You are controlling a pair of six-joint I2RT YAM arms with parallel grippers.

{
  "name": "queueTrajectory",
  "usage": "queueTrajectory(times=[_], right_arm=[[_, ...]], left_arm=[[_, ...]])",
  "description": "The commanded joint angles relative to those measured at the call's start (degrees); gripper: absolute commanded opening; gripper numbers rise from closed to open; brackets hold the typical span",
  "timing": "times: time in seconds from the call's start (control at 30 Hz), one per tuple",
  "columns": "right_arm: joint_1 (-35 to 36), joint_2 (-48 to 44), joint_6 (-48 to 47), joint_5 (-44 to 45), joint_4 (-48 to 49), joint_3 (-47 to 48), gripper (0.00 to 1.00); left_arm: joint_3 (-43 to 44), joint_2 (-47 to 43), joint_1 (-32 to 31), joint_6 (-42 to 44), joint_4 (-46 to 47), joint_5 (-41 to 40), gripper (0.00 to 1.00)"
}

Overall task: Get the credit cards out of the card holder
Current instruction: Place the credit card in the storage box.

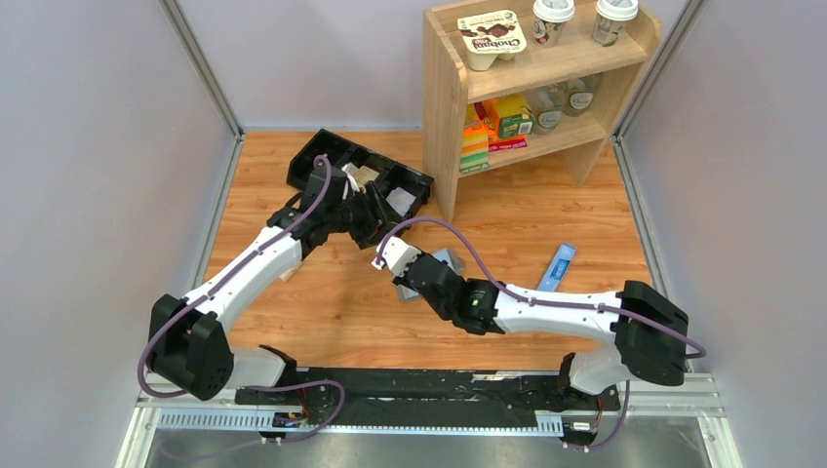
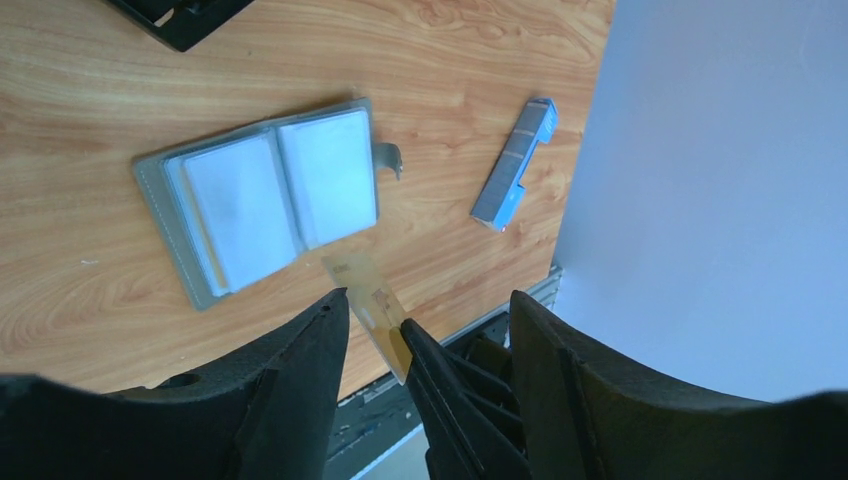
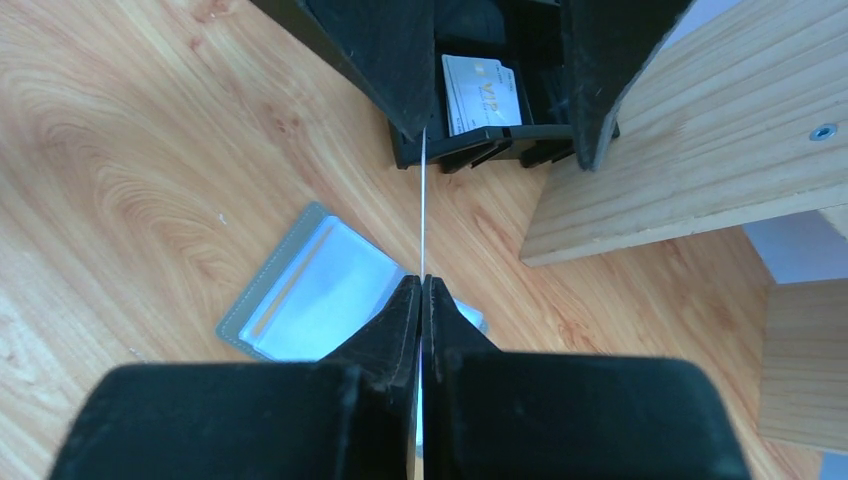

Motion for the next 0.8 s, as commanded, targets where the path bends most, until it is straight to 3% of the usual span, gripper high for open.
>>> queueTrajectory(times=[0.0,0.43,0.5,0.67,0.77], right_arm=[[0.3,1.1,-2.8,3.4,4.7,3.2,0.00],[0.2,1.4,-2.0,3.2,5.5,2.5,0.00],[0.2,1.6,-1.9,3.0,5.5,2.6,0.00],[0.2,2.4,-1.8,2.7,5.2,2.9,0.00],[0.1,2.4,-0.8,2.4,5.1,2.7,0.00]], left_arm=[[-0.3,0.6,-0.5,0.0,0.0,2.0,0.67],[-0.5,1.4,-0.5,1.5,-1.4,1.0,0.59],[-0.4,1.6,-0.5,1.4,-0.7,1.3,0.54],[-0.9,0.8,-0.5,1.6,0.4,1.8,0.23],[-1.8,-0.2,-0.5,2.2,2.5,1.2,0.12]])
